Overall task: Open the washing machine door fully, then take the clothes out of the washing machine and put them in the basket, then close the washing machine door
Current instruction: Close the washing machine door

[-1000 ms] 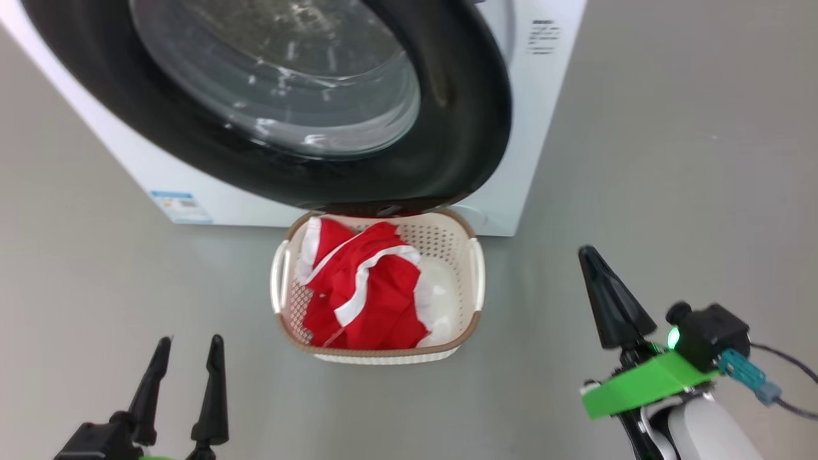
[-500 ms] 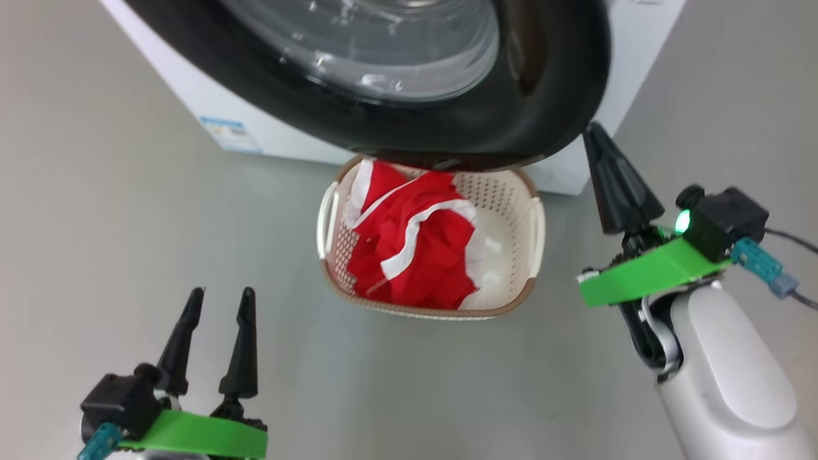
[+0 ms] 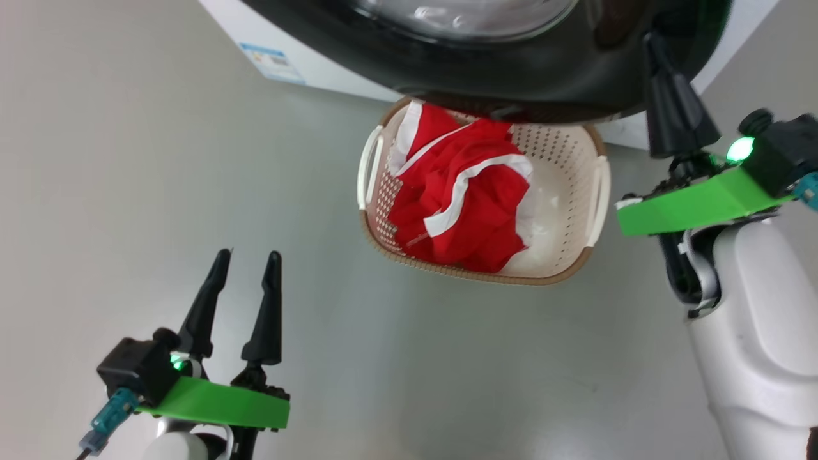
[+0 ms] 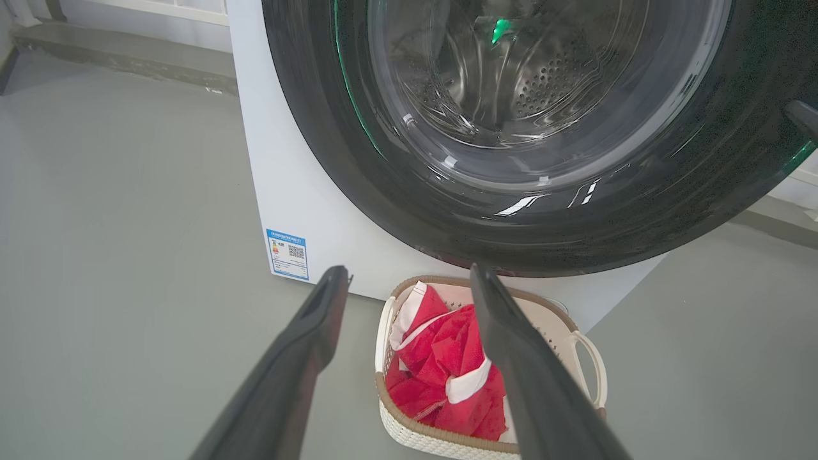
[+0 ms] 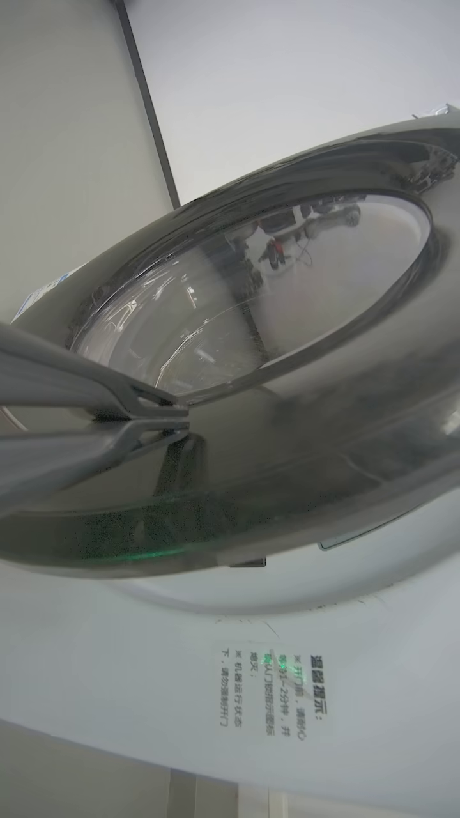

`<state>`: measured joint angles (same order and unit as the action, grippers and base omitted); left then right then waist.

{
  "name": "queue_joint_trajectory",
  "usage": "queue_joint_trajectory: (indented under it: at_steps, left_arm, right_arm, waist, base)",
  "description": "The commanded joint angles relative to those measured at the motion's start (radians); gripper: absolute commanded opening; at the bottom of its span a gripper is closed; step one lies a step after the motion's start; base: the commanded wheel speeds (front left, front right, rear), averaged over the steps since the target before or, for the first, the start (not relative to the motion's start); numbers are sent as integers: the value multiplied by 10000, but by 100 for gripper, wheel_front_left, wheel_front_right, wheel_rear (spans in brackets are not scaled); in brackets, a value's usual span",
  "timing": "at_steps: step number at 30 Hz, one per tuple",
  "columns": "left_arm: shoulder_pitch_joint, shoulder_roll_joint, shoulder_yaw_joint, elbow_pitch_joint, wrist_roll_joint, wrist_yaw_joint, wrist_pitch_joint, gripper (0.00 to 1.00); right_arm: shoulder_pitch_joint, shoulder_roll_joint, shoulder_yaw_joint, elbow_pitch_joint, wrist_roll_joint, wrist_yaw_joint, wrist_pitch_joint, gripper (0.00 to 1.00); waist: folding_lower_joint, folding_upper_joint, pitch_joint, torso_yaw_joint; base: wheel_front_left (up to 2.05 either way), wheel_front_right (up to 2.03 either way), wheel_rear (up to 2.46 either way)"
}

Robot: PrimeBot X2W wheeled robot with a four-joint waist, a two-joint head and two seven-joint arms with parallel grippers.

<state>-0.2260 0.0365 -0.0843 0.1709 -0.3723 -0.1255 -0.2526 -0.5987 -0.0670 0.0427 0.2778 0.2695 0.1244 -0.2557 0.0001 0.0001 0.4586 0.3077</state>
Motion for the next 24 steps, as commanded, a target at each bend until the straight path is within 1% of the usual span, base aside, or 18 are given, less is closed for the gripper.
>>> queue_joint_trajectory:
  at_steps: [1, 13, 16, 24]
  left_arm:
    - [-146, 138, 281, -193, -26, -52, -91, 100]
    - [-396, 138, -198, -372, -399, -52, -91, 100]
    - [-376, 138, -316, -398, -502, -52, -91, 100]
    - [-428, 137, -499, -385, -681, -52, -91, 100]
  right_arm:
    - [-221, 66, 113, -278, -155, 63, -61, 0]
    - [-1263, -217, -915, -424, -213, 63, -61, 0]
    - [-1517, -170, -1228, -423, -15, 63, -61, 0]
    - [-2100, -70, -1651, -445, 119, 63, -61, 0]
  waist:
    - [-1, -1, 311, 302]
    - [-1, -1, 887, 992]
    - [-1, -1, 971, 1129]
    - [-1, -1, 1149, 1309]
  base:
    - [0, 0, 0]
    - [0, 0, 0]
    - [0, 0, 0]
    - [0, 0, 0]
